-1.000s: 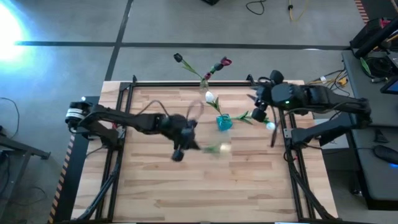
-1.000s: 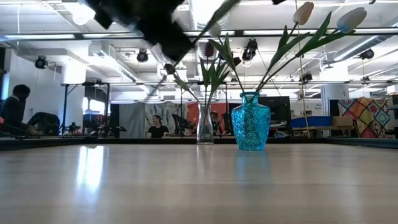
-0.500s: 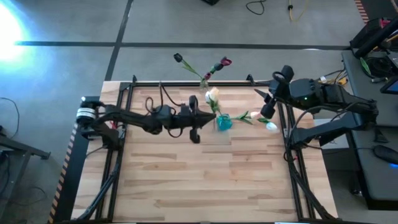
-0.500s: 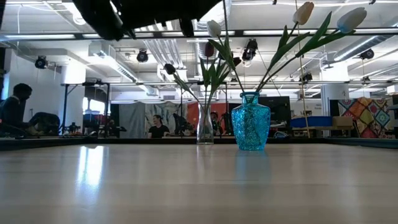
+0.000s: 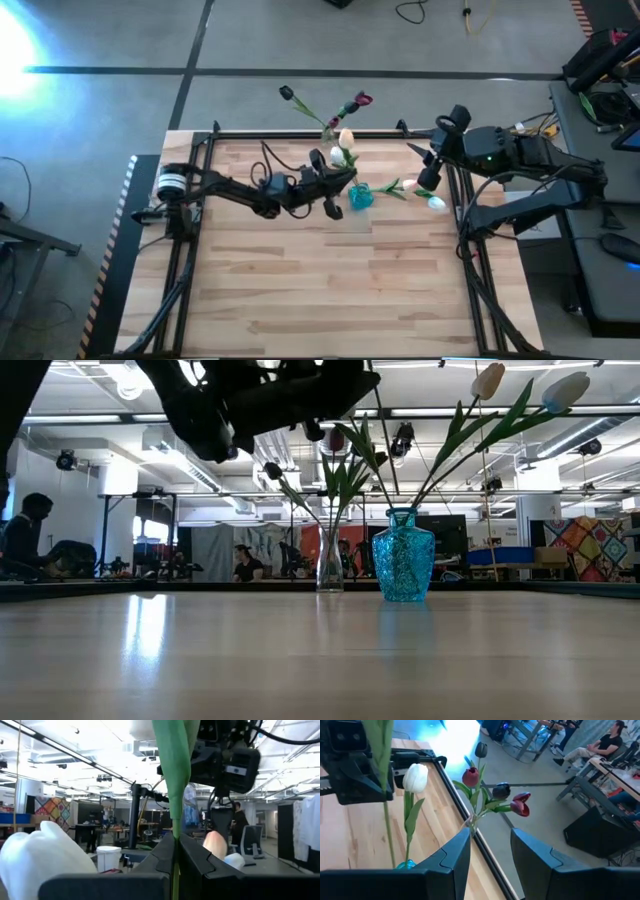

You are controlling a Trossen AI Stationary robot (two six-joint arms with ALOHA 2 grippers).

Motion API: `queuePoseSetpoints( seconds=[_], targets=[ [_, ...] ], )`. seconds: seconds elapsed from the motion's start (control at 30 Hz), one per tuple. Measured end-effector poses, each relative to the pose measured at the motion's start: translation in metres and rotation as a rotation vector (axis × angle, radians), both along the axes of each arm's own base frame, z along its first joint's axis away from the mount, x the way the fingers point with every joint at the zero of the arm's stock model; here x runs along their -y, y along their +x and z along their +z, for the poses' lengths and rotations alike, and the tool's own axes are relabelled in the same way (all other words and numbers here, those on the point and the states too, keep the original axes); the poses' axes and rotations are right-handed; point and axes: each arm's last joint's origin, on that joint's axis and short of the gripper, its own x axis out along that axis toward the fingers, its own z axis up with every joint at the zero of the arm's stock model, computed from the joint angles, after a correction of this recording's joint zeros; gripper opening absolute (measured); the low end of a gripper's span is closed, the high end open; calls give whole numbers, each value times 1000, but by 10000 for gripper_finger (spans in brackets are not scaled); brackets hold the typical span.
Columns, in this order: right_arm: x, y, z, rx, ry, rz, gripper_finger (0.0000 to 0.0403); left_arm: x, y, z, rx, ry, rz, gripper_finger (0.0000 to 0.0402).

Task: Sort flowers into vase by color
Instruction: Put the orange tulip into the blue vase

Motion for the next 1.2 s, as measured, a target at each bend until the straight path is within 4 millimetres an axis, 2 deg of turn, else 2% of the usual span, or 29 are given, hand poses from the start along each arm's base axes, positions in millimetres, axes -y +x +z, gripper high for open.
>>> queuePoseSetpoints(
  seconds=[0.3, 0.87, 1.2],
  targets=[
    [0, 0, 0, -3, -3, 2, 132, -13, 7, -8, -19, 10, 38, 0],
    [0, 0, 0, -2, -3, 2, 132, -19, 11, -20, -125, -16, 43, 0],
    [0, 1, 0, 2, -3, 2, 132, -19, 12, -26, -184, -40, 37, 51]
  ],
)
